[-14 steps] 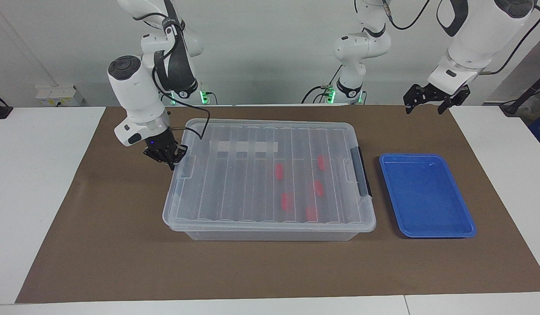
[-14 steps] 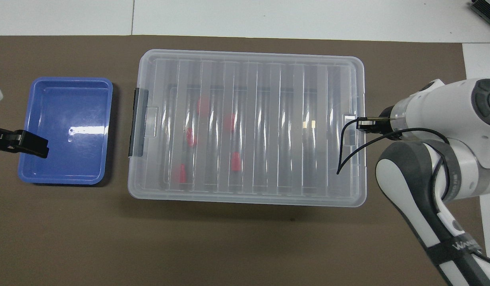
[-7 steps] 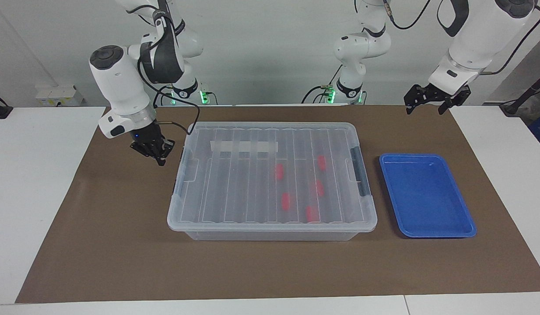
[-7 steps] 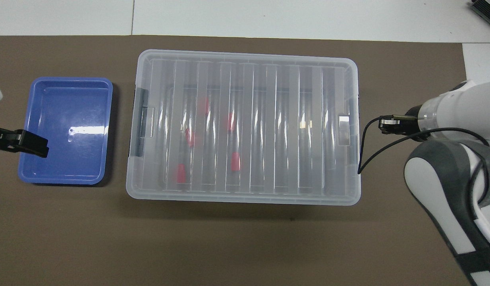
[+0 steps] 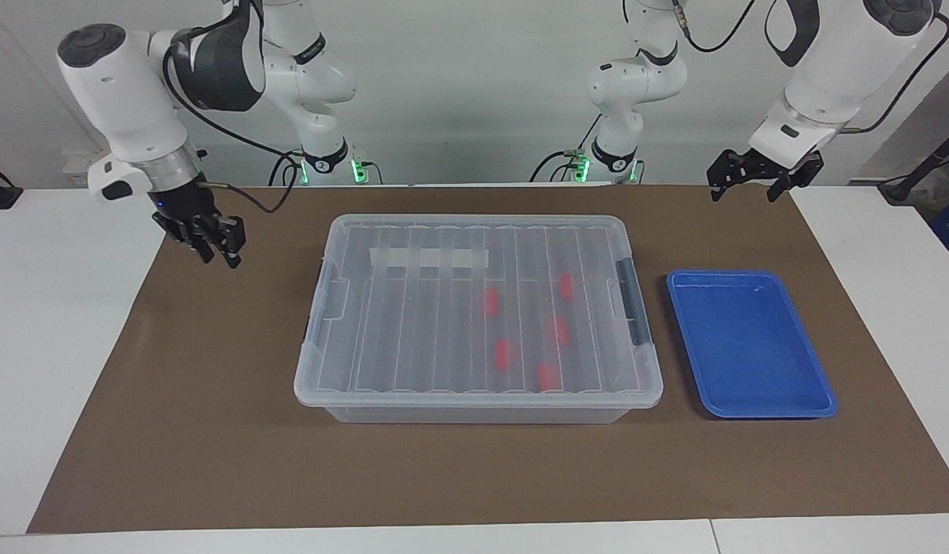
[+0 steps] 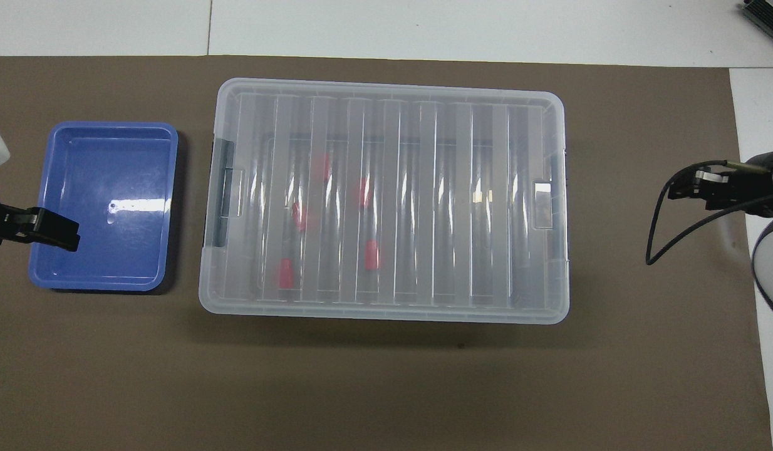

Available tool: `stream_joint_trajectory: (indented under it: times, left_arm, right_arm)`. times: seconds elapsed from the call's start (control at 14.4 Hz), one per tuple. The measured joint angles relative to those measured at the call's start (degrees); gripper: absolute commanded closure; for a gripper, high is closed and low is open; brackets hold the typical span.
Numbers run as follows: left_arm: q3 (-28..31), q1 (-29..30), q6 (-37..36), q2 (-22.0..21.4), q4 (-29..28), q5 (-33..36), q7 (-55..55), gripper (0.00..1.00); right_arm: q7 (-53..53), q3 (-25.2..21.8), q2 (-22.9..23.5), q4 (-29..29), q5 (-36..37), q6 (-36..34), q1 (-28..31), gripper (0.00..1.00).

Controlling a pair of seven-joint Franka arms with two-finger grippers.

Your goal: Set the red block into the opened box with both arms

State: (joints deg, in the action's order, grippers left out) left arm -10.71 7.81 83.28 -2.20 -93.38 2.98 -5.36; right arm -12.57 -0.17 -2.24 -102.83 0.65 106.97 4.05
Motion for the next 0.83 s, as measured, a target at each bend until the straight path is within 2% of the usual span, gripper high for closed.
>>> stream_joint_trajectory:
  times: [0.21, 0.35, 0.48, 0.83]
  left_arm:
    - [1.0, -1.0, 0.0, -0.1, 0.0, 0.0, 0.0, 0.00]
    - [5.7, -5.6, 0.0, -0.1, 0.0, 0.0, 0.0, 0.00]
    - [9.4, -9.1, 0.0, -0.2, 0.0, 0.0, 0.0, 0.00]
    - [10.0, -9.7, 0.1, -0.2, 0.0, 0.0, 0.0, 0.00]
  right_arm:
    - [0.0, 0.1, 1.7, 7.0, 2.6, -5.8, 0.1, 0.00]
    - [0.0, 0.2, 2.4, 10.1, 2.8, -9.2, 0.1, 0.00]
    - [0.0, 0.4, 2.4, 11.5, 2.8, -11.9, 0.0, 0.00]
    - [-0.3, 0.7, 2.0, 11.9, 2.7, -16.6, -0.7, 0.00]
